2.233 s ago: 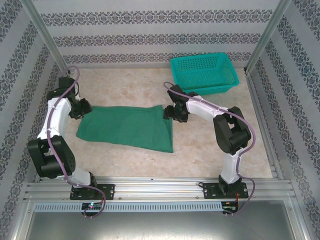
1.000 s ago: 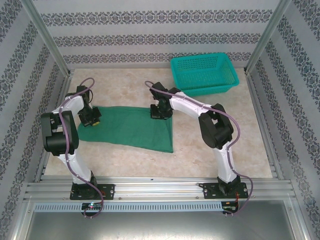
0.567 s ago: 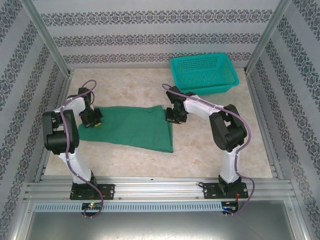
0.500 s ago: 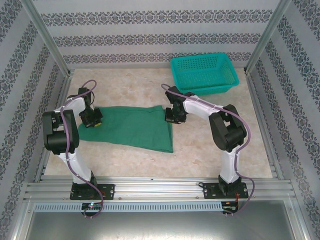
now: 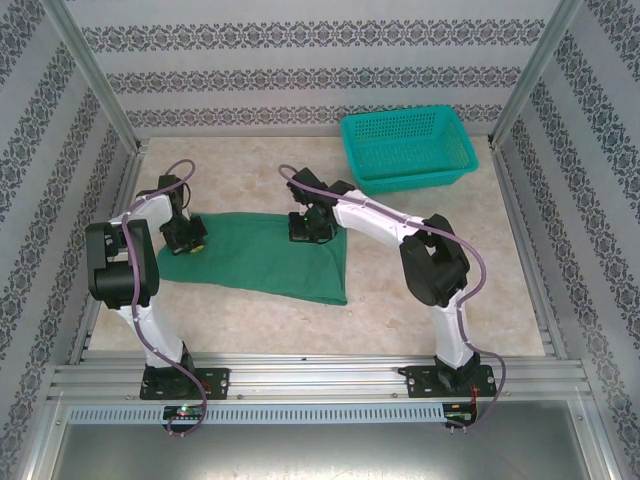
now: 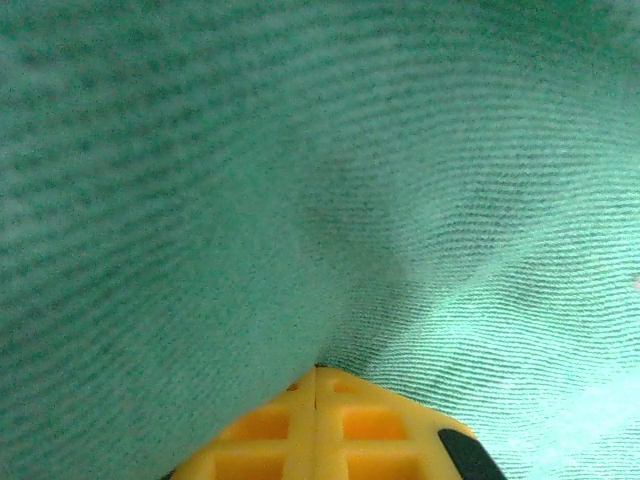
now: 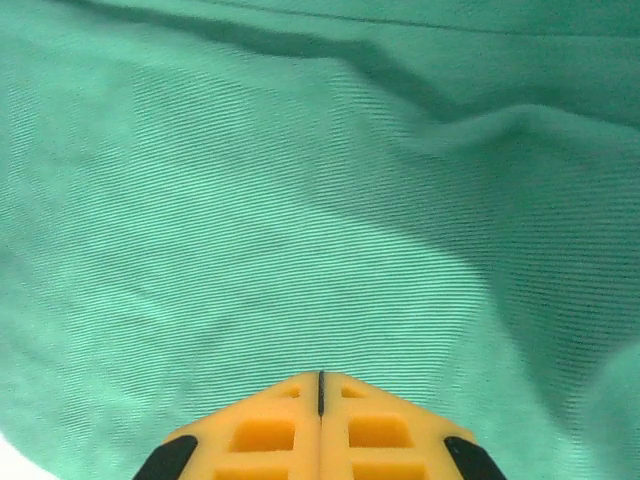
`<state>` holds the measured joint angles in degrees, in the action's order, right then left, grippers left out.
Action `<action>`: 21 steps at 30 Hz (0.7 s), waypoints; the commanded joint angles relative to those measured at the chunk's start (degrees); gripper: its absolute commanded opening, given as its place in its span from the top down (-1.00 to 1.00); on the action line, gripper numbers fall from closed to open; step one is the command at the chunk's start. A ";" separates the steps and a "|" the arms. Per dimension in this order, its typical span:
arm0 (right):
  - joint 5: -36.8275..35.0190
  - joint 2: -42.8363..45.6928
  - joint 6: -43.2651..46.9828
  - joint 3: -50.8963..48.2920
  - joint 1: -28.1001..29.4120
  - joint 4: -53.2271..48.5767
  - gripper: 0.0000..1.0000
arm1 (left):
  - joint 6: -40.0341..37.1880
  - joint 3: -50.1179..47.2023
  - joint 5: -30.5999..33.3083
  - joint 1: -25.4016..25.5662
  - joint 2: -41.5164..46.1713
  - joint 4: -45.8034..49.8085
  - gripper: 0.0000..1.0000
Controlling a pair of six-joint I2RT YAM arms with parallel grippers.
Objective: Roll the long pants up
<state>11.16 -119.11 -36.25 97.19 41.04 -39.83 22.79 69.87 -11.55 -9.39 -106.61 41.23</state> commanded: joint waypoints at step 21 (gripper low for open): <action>-7.16 3.61 1.62 -6.60 -8.52 -6.56 0.95 | 0.06 0.10 -1.42 1.55 -1.76 -0.41 1.00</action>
<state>6.44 -114.08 -35.57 88.64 32.86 -43.72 22.79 69.87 -11.97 -8.95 -106.83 40.82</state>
